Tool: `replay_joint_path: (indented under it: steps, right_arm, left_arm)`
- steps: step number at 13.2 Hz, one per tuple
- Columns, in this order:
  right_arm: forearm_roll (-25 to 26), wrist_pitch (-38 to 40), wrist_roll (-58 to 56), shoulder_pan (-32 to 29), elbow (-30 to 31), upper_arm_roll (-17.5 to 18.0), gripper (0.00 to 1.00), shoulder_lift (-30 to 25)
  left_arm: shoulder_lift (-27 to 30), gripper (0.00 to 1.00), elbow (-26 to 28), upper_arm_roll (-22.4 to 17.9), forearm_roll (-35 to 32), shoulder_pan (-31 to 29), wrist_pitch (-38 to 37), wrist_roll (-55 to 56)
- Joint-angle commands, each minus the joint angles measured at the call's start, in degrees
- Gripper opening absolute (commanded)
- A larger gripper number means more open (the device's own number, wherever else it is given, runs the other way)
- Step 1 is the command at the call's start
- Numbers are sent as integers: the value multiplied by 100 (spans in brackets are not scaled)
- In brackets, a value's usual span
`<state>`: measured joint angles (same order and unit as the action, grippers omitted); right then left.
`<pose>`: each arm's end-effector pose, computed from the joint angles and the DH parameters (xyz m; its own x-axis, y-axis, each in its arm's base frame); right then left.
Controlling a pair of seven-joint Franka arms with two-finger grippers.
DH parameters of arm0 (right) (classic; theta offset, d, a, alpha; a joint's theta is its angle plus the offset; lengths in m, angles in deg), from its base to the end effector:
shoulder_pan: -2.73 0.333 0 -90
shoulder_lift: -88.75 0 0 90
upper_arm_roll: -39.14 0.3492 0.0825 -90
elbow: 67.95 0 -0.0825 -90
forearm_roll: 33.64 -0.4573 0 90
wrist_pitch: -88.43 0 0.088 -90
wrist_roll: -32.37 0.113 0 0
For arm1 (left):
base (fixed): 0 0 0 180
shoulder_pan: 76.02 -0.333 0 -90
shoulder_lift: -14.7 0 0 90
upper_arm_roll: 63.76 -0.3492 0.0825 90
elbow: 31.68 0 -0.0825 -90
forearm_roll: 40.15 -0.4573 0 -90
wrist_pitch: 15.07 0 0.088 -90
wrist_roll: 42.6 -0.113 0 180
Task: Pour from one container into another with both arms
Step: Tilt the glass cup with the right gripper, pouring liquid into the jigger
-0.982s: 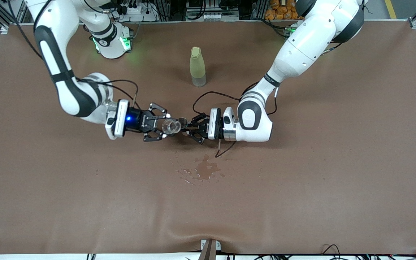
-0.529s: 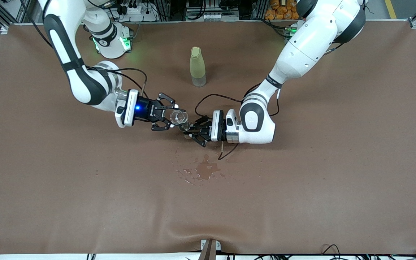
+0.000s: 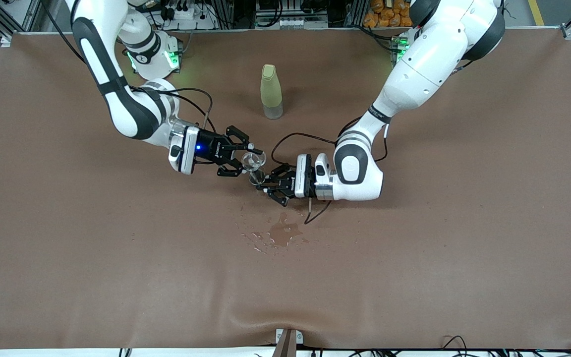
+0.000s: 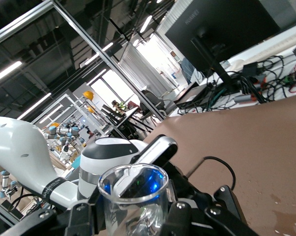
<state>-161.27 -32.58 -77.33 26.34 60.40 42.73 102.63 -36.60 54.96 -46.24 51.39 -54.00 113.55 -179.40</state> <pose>0.5292 0.3179 0.2558 0.6458 -0.1734 0.7436 0.6839 -0.3016 -0.6643 0.6165 -0.5023 0.1321 -0.0213 -0.2424 0.9699 -0.9947 0.1025 0.0038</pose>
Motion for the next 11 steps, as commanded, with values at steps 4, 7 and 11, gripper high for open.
replay_joint_path:
  steps: [4,7,11]
  right_arm:
    - [-763,-256,675,292,94,98,21,-166]
    - [-808,-265,1055,302,94,98,21,-157]
    - [-817,-265,1485,275,85,89,21,-140]
  left_arm:
    - [-38,0,-34,23,206,4,23,-207]
    - [-38,0,-34,23,206,-13,23,-216]
    - [-38,0,-25,23,197,-48,23,-216]
